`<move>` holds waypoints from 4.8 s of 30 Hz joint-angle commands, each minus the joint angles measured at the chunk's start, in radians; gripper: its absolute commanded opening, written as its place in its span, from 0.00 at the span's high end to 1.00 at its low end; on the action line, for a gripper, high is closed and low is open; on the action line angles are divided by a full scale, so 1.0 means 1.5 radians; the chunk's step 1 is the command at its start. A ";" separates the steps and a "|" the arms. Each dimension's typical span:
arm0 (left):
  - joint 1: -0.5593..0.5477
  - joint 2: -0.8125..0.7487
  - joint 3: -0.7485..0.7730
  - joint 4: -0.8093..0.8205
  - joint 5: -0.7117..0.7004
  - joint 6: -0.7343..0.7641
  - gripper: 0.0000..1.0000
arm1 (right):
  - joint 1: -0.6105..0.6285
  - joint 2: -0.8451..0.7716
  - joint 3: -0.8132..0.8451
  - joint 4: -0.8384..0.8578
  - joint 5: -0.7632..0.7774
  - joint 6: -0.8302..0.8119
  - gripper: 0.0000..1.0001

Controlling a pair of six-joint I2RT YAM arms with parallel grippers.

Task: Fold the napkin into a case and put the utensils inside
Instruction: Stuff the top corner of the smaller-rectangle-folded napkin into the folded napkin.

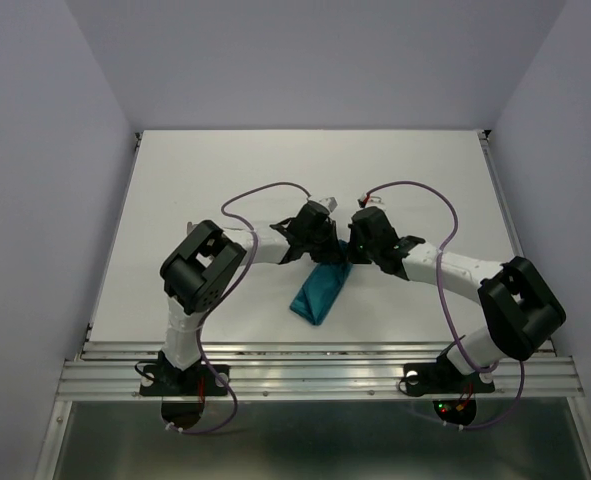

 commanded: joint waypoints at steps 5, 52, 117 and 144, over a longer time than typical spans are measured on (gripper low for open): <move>-0.003 0.011 0.023 0.066 0.008 -0.038 1.00 | 0.007 -0.017 0.003 0.008 0.000 0.001 0.99; 0.001 -0.115 -0.082 0.008 -0.039 0.007 1.00 | 0.007 -0.011 0.010 0.005 0.011 -0.003 0.99; 0.010 -0.036 0.005 0.009 -0.094 0.047 1.00 | -0.005 0.055 0.058 0.009 0.026 -0.027 0.99; 0.015 0.011 0.011 0.094 -0.008 -0.008 1.00 | -0.018 0.041 0.051 0.006 0.060 -0.015 0.99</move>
